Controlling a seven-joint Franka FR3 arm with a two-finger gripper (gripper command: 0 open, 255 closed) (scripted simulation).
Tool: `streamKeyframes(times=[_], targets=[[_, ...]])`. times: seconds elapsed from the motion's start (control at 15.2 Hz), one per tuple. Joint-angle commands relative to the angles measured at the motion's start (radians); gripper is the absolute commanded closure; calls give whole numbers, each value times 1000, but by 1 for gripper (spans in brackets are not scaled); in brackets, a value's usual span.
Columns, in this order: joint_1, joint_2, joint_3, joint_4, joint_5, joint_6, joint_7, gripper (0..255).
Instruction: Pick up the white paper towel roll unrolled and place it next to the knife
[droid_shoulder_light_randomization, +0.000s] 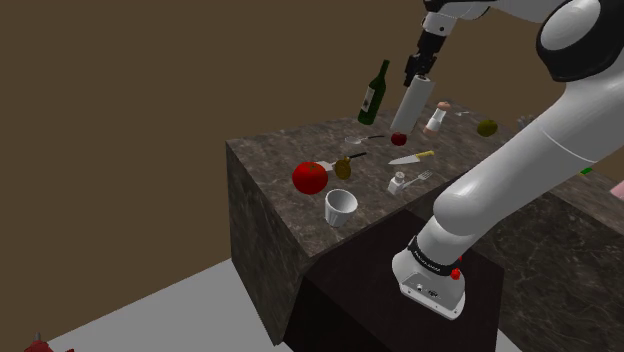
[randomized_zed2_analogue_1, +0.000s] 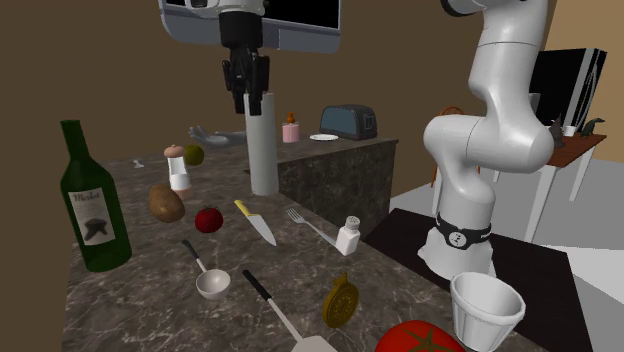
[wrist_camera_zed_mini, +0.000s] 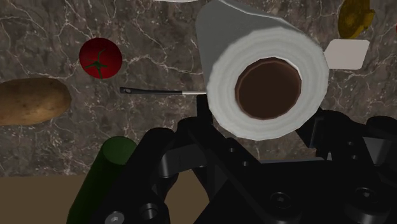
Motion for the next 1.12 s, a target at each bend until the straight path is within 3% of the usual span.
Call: streamKeyframes(times=[0.0, 1.06], targets=[[0, 1, -1, -27, 0, 28, 0, 255], [-5, 26, -16, -219, 5, 243, -8, 255]])
